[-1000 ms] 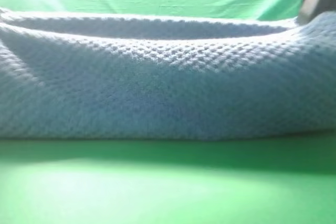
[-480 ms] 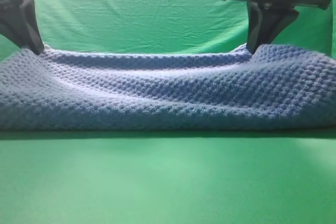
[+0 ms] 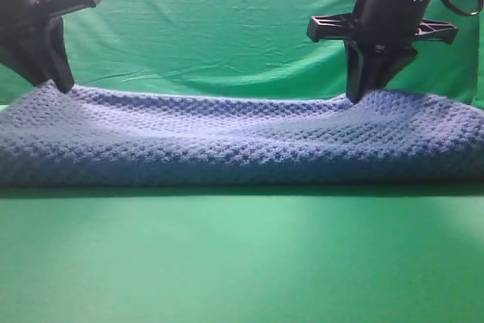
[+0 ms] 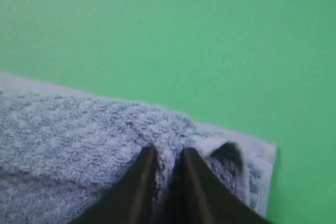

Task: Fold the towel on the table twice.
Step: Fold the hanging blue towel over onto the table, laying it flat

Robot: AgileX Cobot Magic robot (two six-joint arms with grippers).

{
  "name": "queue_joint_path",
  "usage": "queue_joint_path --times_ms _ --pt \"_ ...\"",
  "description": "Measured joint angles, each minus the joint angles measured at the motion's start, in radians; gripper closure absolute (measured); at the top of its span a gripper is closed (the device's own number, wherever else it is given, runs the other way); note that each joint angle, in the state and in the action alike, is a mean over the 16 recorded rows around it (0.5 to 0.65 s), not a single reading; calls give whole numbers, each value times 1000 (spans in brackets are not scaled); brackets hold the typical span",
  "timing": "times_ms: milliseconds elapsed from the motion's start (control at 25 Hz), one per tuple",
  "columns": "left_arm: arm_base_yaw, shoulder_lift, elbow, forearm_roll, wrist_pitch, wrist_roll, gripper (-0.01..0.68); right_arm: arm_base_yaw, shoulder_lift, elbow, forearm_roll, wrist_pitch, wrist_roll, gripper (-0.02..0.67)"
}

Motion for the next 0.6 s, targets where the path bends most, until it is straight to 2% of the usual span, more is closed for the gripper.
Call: queue_joint_path --times_ms 200,320,440,600 --pt "1 -13 -45 0 59 2 241 0 -25 -31 -6 44 -1 243" --pt "1 -31 -92 0 120 2 199 0 -61 -63 -8 99 -1 190" --pt "1 -59 -146 0 194 4 238 0 -110 -100 -9 170 -1 212" --pt "1 -118 -215 3 287 9 381 0 -191 -147 -10 271 -1 337"
